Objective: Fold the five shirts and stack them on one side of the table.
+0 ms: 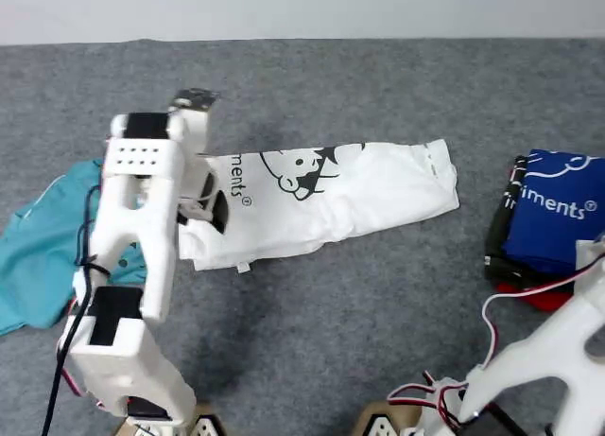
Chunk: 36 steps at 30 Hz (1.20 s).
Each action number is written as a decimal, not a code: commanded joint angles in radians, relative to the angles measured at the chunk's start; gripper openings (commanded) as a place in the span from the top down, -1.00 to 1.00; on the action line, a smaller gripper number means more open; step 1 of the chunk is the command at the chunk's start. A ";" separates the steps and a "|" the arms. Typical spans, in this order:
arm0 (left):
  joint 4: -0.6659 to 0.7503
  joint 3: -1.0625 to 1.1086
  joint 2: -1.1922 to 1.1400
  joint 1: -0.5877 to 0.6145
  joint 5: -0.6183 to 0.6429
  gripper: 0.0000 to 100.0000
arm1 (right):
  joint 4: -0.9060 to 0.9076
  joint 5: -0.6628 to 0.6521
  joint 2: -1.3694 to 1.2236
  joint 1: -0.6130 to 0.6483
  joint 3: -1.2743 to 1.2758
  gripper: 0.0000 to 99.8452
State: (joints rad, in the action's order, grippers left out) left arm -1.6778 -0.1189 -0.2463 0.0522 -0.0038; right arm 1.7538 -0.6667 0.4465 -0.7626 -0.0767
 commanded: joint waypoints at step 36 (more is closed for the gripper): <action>-0.077 -0.785 -0.802 0.005 0.054 0.94 | 0.039 0.000 0.027 0.007 -0.003 0.89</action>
State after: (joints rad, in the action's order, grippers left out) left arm -1.7392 -0.8769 -1.0365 0.0506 0.0407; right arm 1.7538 -0.6667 0.4465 -0.7626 -0.0767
